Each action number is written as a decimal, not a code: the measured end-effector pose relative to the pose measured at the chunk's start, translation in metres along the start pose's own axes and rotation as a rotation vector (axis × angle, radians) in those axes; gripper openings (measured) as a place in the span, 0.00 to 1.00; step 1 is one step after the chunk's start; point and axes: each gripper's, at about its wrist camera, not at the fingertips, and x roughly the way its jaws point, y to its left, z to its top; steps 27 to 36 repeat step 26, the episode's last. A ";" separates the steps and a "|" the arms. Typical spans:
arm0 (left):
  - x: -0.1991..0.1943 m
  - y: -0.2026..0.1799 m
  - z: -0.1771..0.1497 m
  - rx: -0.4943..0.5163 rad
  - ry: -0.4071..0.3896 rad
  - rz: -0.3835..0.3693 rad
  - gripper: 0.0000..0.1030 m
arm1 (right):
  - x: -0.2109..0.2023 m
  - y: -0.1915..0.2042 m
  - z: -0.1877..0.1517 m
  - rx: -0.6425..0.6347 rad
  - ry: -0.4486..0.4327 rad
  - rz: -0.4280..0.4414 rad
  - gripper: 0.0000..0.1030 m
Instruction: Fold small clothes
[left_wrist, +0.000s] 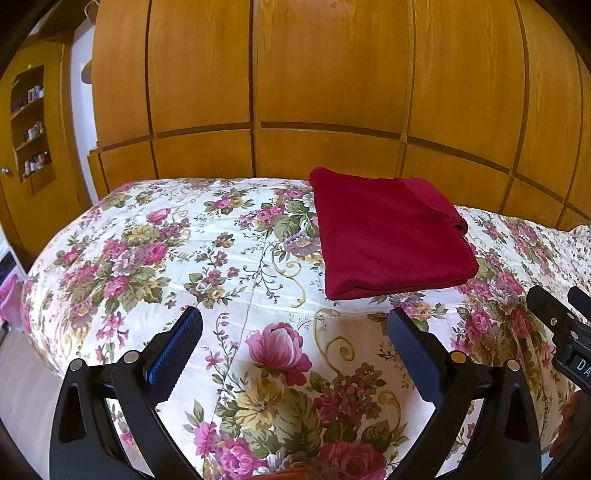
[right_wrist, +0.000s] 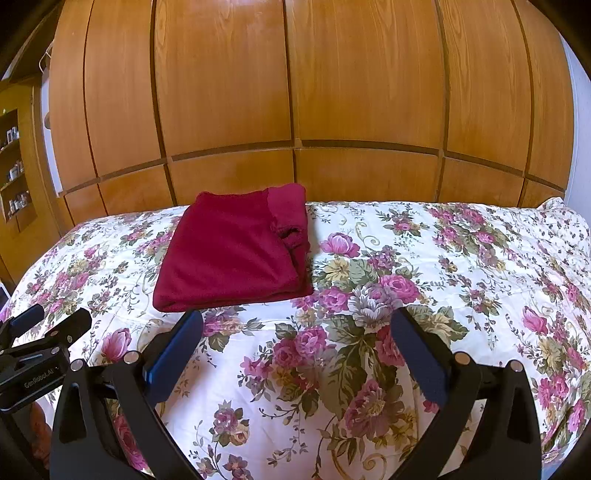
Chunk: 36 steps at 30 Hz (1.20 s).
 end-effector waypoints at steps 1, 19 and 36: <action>0.000 -0.001 0.000 0.003 -0.001 0.001 0.96 | 0.000 0.000 0.000 0.000 0.001 0.001 0.98; 0.006 0.000 -0.005 0.017 -0.010 0.024 0.96 | 0.013 -0.008 -0.005 0.015 0.039 0.001 0.98; 0.060 0.029 -0.002 0.041 0.092 0.079 0.96 | 0.049 -0.046 -0.017 0.033 0.119 -0.096 0.98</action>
